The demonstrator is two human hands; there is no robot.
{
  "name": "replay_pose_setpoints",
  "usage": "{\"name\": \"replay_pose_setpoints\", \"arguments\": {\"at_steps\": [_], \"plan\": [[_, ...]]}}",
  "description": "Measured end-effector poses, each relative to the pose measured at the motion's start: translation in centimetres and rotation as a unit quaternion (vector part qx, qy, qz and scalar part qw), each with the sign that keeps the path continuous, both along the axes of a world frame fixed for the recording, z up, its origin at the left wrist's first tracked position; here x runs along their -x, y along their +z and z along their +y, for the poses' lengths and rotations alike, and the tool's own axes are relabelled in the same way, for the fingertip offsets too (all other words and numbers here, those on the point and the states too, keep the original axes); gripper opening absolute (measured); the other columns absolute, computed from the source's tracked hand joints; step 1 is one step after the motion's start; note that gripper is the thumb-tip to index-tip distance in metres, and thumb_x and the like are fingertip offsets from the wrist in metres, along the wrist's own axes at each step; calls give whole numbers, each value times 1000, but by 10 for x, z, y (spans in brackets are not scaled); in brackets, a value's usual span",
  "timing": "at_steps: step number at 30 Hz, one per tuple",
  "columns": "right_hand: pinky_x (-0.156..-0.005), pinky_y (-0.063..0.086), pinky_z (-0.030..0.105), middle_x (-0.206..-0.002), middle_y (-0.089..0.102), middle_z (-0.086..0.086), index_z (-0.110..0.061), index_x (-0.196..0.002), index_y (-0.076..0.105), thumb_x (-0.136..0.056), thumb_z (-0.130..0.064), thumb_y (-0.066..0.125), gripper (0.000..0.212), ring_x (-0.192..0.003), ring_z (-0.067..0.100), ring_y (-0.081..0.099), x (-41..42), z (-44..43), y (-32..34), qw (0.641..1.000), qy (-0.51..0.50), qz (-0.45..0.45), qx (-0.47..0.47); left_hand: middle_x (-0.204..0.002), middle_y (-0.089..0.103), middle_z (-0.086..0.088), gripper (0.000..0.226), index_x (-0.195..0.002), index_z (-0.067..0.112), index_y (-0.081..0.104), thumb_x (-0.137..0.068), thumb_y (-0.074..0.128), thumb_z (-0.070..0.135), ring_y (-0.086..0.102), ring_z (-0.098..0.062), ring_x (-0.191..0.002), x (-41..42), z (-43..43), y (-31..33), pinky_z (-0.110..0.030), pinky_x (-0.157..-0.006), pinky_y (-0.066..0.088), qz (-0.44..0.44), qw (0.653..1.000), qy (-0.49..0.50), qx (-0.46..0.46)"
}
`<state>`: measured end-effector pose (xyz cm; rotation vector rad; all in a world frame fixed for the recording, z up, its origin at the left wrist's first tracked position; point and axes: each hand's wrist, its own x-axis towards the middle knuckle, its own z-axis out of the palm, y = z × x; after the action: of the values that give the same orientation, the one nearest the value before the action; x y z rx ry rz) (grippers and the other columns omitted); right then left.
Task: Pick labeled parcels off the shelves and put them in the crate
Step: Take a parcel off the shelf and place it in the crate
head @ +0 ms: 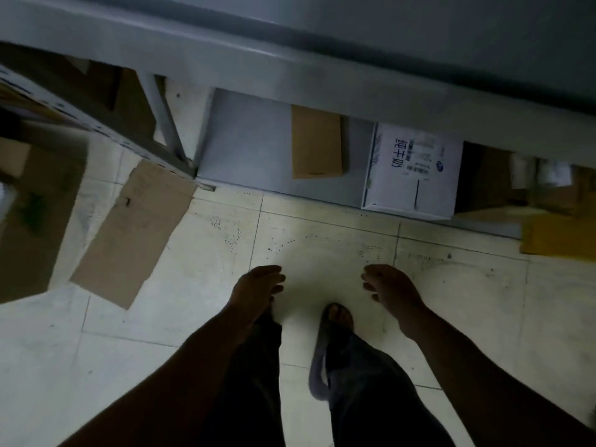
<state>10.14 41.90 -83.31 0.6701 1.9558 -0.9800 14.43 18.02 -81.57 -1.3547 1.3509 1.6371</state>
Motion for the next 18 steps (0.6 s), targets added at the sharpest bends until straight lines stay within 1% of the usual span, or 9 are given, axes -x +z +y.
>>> {"name": "replay_pose_setpoints", "arguments": {"at_steps": [2, 4, 6, 8, 10, 12, 14, 16, 18], "plan": [[-101, 44, 55, -121, 64, 11, -22, -100, 66, -97, -27, 53, 14, -113, 32, 58, -3, -19, -8, 1000, -1, 9, 4, -108, 64, -15, 27, -122, -1, 59, -96, 51, 3, 61, -27, -95, 14, -20, -7, -34, -88, 47, 5, 1000, -11, -9], [-103, 45, 49, -129, 61, 4, -21, -125, 61, -97, -27, 54, 29, -116, 25, 57, -1, -35, -17, 1000, 0, 24, 9, -114, 62, -16, 28, -124, 0, 57, -97, 49, 4, 59, -27, -98, 28, -33, -14, -36, -87, 46, 17, 999, -32, -5], [-102, 47, 47, -133, 58, -1, -24, -133, 55, -95, -26, 58, 38, -117, 22, 57, 8, -45, -31, 999, -17, 42, 17, -120, 63, -17, 30, -127, 3, 57, -98, 50, 6, 59, -28, -104, 43, -39, -27, -38, -93, 44, 42, 997, -58, 4], [-104, 46, 48, -139, 54, -2, -25, -137, 51, -94, -27, 59, 44, -121, 23, 55, 19, -51, -46, 998, -33, 54, 21, -119, 61, -17, 33, -129, 3, 55, -97, 50, 5, 57, -28, -107, 57, -36, -41, -40, -100, 42, 60, 995, -80, 13], [-105, 44, 49, -146, 48, -1, -26, -142, 46, -94, -27, 60, 50, -128, 25, 50, 36, -55, -62, 997, -47, 63, 25, -120, 58, -17, 37, -133, 3, 51, -96, 50, 3, 54, -27, -106, 72, -33, -59, -39, -97, 41, 81, 992, -94, 18], [-107, 43, 49, -152, 41, -1, -25, -147, 40, -94, -27, 60, 57, -132, 28, 46, 59, -56, -86, 994, -65, 83, 31, -130, 55, -15, 40, -136, 4, 48, -96, 52, 5, 53, -25, -107, 90, -26, -84, -37, -94, 40, 107, 984, -135, 35], [-107, 43, 49, -153, 37, 1, -24, -150, 35, -94, -27, 61, 61, -131, 29, 47, 85, -56, -104, 991, -72, 105, 37, -136, 52, -15, 42, -139, 4, 44, -97, 49, 3, 52, -25, -114, 112, -21, -105, -31, -93, 41, 123, 981, -146, 35], [-104, 44, 51, -149, 39, 7, -22, -146, 39, -93, -24, 61, 57, -126, 31, 48, 112, -59, -118, 987, -73, 136, 34, -143, 46, -18, 46, -142, 1, 38, -97, 46, -2, 50, -27, -122, 135, -16, -121, -23, -88, 43, 138, 979, -146, 26], [-101, 47, 51, -144, 41, 9, -24, -134, 47, -91, -19, 61, 46, -122, 31, 50, 136, -63, -134, 983, -68, 168, 35, -145, 44, -11, 53, -145, 9, 36, -95, 53, 2, 49, -26, -126, 159, -11, -136, -25, -96, 40, 150, 977, -143, 39]]}}
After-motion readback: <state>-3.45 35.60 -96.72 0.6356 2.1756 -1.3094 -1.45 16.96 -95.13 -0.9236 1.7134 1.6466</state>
